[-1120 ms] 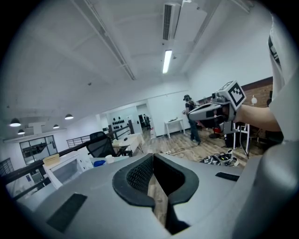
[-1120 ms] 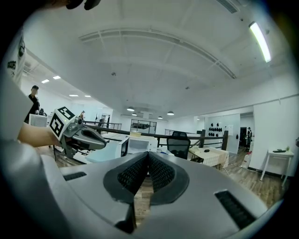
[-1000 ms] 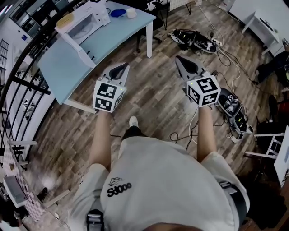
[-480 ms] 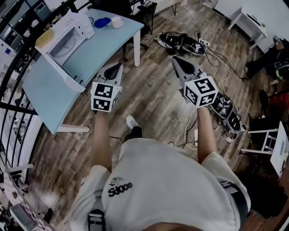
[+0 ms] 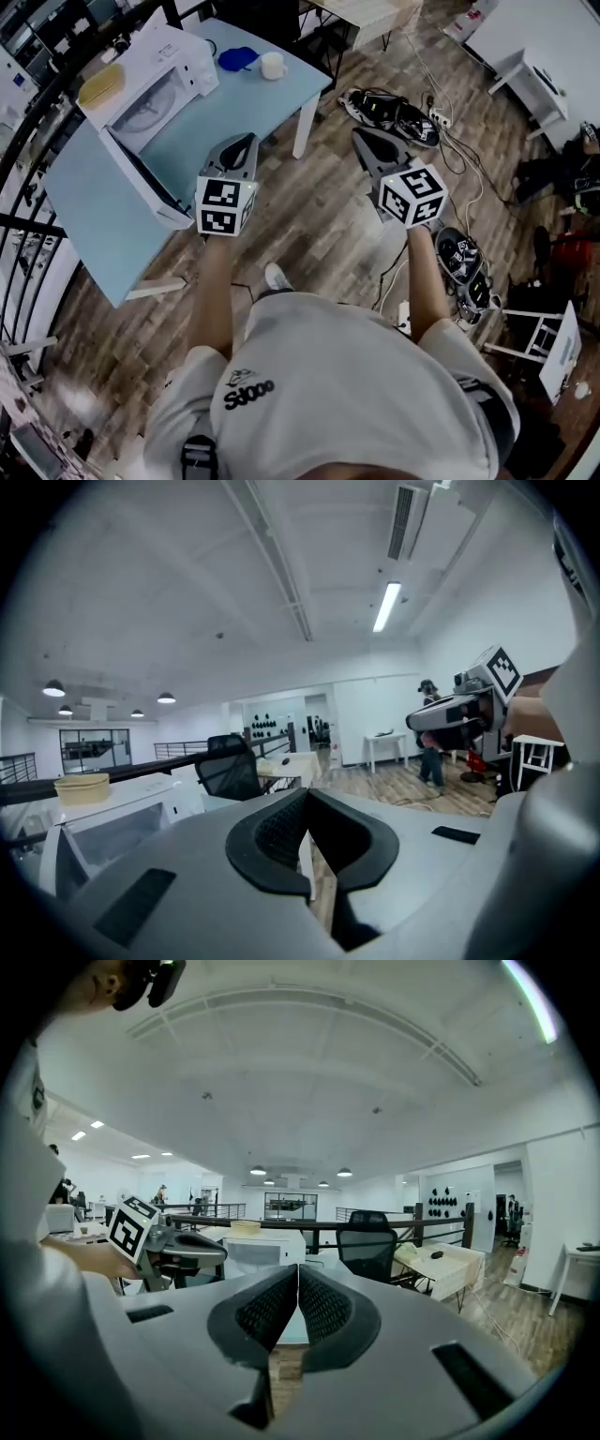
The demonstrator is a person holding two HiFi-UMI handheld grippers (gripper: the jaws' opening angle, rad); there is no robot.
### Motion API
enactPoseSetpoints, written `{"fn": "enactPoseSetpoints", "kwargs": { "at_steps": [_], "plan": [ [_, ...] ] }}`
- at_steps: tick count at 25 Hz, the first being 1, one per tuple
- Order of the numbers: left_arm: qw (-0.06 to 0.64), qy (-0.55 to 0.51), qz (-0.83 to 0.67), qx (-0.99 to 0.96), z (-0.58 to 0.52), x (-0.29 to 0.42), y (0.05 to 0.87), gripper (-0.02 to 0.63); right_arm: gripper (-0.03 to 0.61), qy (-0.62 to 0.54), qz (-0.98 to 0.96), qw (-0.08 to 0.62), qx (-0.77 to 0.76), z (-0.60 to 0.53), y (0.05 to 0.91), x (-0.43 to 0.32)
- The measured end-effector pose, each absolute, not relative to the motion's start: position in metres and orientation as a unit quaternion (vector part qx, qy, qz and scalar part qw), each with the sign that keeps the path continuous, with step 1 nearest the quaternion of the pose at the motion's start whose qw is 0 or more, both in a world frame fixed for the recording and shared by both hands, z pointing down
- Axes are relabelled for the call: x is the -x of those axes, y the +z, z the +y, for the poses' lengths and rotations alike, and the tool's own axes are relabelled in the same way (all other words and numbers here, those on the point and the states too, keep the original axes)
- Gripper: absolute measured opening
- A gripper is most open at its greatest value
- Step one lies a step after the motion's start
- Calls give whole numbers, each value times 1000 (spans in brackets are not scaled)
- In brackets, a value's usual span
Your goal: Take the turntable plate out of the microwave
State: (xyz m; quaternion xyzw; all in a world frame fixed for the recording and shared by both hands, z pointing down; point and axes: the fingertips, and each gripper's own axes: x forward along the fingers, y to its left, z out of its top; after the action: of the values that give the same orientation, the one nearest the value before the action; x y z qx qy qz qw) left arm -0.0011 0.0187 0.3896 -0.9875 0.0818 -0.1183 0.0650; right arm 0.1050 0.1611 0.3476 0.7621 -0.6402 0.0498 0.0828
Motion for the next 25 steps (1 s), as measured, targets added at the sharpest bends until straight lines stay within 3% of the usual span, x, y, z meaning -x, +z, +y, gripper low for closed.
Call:
{"fn": "enactPoseSetpoints", "kwargs": {
  "at_steps": [8,15,25],
  "plan": [
    [-9,-131,131,983,-63,8,405,18,6,56,-682,117,-720,60,360,-120],
    [-1,-152,215,965,-125,14,417,18,6,40,-735,106,-669,-38,368,-141],
    [-34,-84,380,921,-217,-10,383,18,6,10,-845,75,-529,-184,345,-185]
  ]
}}
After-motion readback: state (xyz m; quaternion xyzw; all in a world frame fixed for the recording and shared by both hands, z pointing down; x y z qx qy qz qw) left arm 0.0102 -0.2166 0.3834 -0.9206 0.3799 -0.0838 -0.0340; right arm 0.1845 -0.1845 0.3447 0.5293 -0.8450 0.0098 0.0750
